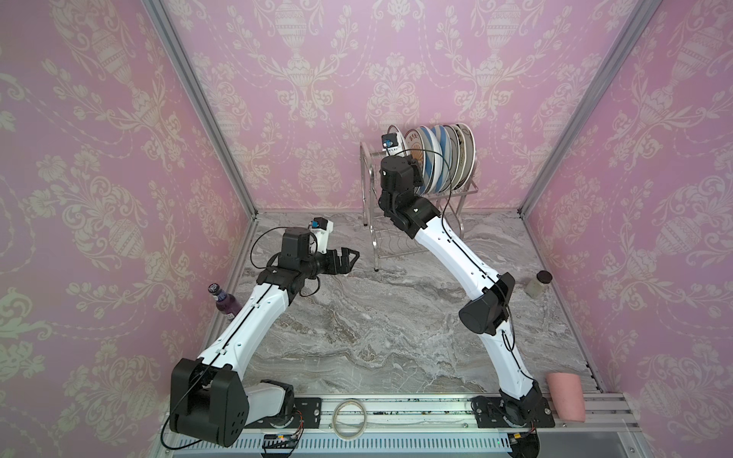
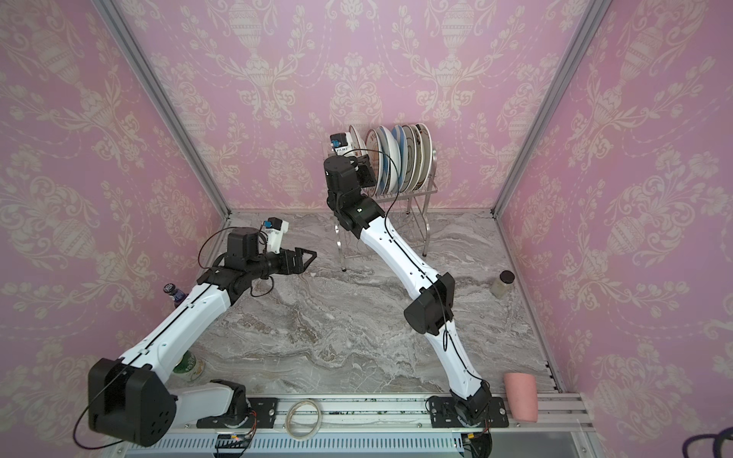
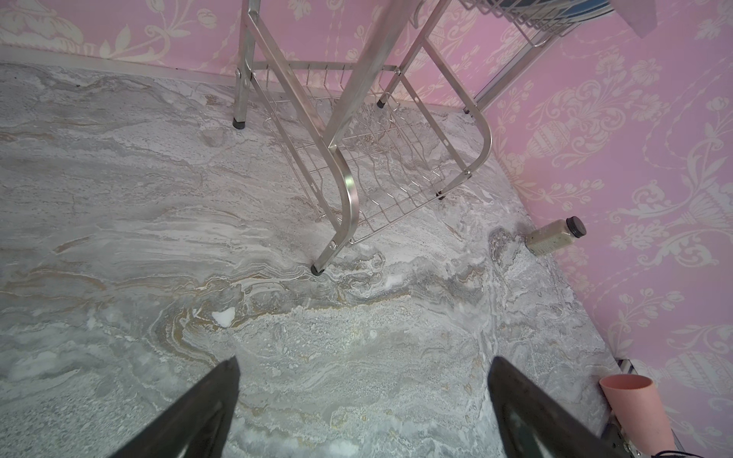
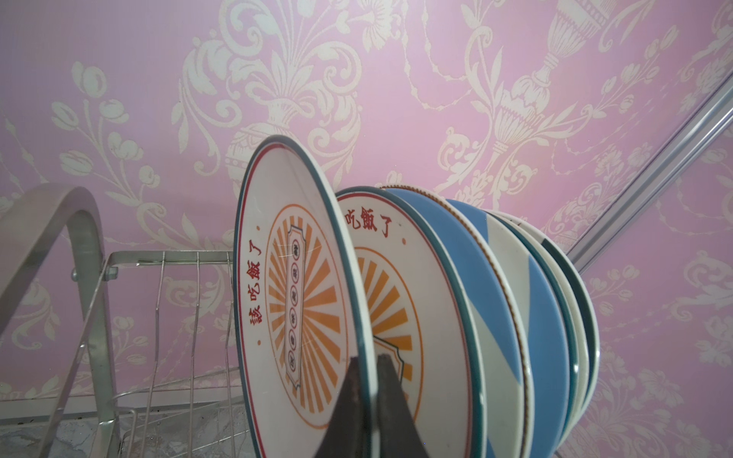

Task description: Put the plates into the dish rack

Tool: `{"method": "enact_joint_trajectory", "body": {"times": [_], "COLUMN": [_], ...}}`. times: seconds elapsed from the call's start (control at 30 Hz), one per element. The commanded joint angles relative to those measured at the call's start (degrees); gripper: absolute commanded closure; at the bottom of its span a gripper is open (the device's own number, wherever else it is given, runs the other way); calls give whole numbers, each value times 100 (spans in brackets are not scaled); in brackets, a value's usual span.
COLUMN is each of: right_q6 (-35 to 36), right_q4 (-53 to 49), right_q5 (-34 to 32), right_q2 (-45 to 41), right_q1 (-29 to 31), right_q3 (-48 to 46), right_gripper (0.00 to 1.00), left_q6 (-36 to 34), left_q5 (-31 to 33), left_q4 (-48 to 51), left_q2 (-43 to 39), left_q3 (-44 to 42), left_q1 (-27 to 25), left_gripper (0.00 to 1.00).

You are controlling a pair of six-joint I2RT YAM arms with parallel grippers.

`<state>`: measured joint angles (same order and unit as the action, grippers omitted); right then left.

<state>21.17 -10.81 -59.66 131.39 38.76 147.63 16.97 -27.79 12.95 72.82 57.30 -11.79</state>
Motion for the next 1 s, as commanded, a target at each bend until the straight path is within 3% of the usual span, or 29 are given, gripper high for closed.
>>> {"method": "enact_joint_trajectory", "body": {"times": [0.0, 0.3, 0.53, 0.8, 0.97], "right_q6": [-196, -374, -130, 11, -216], "right_q4": [-202, -371, -257, -372, -741], "right_q5": [-49, 62, 48, 5, 156], "right_q2": [49, -96, -224, -480, -751], "right_q1": [-27, -12, 47, 58, 66], "right_q3": [-112, -176, -164, -225, -268], "right_gripper": [100, 81, 80, 52, 43], "left_q6": [-161, -163, -137, -144, -210], "left_q5": [63, 73, 63, 104, 256], "left_q4": [115, 68, 28, 55, 180], "left_q2": [-147, -197, -191, -148, -115], "left_q3": [-69, -129, -132, -58, 46], "left_q1": [36, 37, 36, 39, 107], "left_gripper": [1, 1, 1, 1, 1]}}
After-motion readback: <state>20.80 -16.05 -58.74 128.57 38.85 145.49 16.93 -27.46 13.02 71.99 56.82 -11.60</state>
